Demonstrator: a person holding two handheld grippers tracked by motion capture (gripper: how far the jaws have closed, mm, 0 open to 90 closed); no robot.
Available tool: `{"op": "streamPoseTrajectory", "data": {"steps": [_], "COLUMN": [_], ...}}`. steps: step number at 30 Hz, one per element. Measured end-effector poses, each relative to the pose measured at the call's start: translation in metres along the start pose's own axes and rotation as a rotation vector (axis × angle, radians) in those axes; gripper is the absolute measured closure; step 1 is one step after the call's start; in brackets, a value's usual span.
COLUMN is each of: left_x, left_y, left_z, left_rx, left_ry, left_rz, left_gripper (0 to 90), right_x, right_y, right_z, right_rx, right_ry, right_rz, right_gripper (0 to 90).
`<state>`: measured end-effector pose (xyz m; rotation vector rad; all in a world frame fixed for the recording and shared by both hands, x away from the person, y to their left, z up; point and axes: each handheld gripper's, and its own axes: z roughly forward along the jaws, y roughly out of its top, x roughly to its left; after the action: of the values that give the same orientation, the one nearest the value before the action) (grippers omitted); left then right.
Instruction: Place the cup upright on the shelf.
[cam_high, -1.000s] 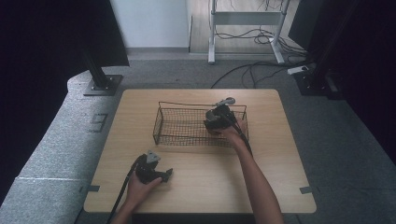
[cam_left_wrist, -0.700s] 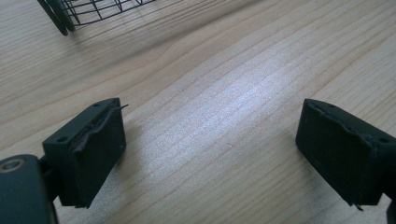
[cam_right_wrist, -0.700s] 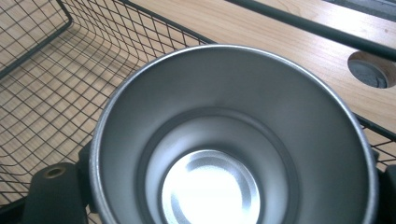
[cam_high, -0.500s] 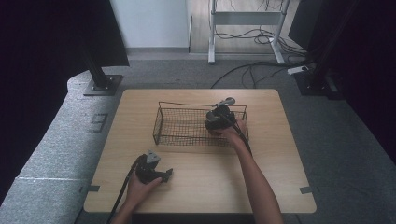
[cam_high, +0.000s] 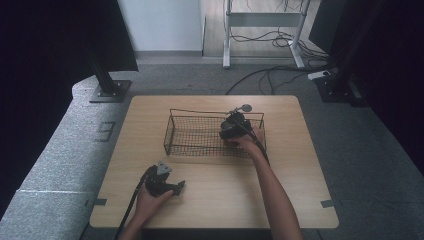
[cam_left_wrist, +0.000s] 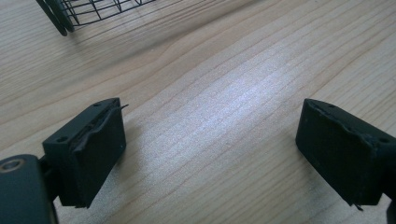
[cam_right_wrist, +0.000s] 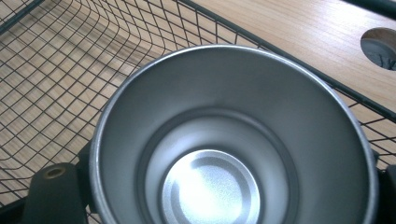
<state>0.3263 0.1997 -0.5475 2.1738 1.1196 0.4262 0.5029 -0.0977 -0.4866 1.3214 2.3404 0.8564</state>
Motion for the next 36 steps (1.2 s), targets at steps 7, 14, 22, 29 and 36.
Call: {"op": "streamPoseTrajectory", "data": {"steps": [7, 14, 22, 29, 36], "left_x": [0.0000, 0.0000, 0.0000, 0.0000, 0.0000], "left_y": [0.0000, 0.0000, 0.0000, 0.0000, 0.0000], "left_z": [0.0000, 0.0000, 0.0000, 0.0000, 0.0000], "left_rx": [0.000, 0.000, 0.000, 0.000, 0.000], "left_ry": [0.000, 0.000, 0.000, -0.001, -0.001], "left_rz": [0.000, 0.000, 0.001, 0.001, 0.001], "left_gripper": [8.3, 8.2, 8.2, 8.2, 8.3], "right_x": [0.0008, 0.0017, 0.0006, -0.0019, -0.0029], "right_y": [0.0008, 0.0013, 0.0016, 0.0000, -0.0008], "right_z": [0.0024, 0.0047, 0.0026, 0.0001, -0.0030], "right_rx": [0.043, 0.076, 0.082, 0.105, 0.098], "right_ry": [-0.008, 0.001, 0.003, 0.000, -0.011], "right_rz": [-0.012, -0.027, -0.028, -0.031, -0.015], "right_gripper": [17.9, 17.7, 14.1, 12.5, 11.7]}}
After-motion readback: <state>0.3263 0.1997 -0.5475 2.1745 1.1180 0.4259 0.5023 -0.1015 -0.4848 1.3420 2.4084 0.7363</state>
